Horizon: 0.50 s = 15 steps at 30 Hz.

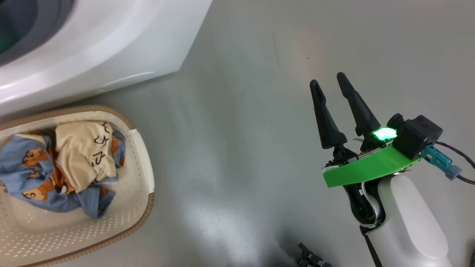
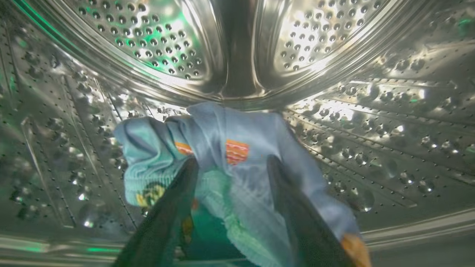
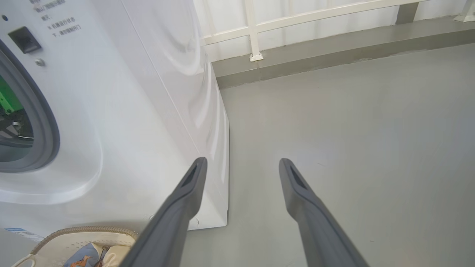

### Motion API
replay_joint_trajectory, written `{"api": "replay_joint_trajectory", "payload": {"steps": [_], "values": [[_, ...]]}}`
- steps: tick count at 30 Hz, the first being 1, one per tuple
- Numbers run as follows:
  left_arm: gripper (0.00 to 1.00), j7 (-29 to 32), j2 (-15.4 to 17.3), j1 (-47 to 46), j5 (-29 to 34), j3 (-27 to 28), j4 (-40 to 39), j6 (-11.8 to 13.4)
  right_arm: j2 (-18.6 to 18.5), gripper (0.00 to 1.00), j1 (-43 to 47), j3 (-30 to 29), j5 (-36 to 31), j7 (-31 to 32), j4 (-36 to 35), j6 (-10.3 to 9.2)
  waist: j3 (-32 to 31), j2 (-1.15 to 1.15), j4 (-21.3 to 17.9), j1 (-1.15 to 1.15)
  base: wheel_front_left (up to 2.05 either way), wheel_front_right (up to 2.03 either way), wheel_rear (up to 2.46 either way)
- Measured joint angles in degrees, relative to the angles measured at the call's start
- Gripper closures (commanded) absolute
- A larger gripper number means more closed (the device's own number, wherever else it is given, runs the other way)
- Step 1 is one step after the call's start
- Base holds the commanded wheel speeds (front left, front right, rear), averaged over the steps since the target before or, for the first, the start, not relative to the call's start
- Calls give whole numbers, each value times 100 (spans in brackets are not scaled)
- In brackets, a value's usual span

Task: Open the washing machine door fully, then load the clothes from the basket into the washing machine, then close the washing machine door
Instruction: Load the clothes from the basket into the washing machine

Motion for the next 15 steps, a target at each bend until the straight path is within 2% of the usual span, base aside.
{"api": "replay_joint_trajectory", "payload": {"steps": [7,15], "values": [[0,-60,-114,-137,13,-154,470,-35,8,0,1,-71,-4,0,4,0,22,0,55,0,0,0,0],[0,-816,-281,-34,-26,-245,722,-190,-11,0,-19,-54,-12,0,64,0,-218,0,276,0,0,0,0]]}}
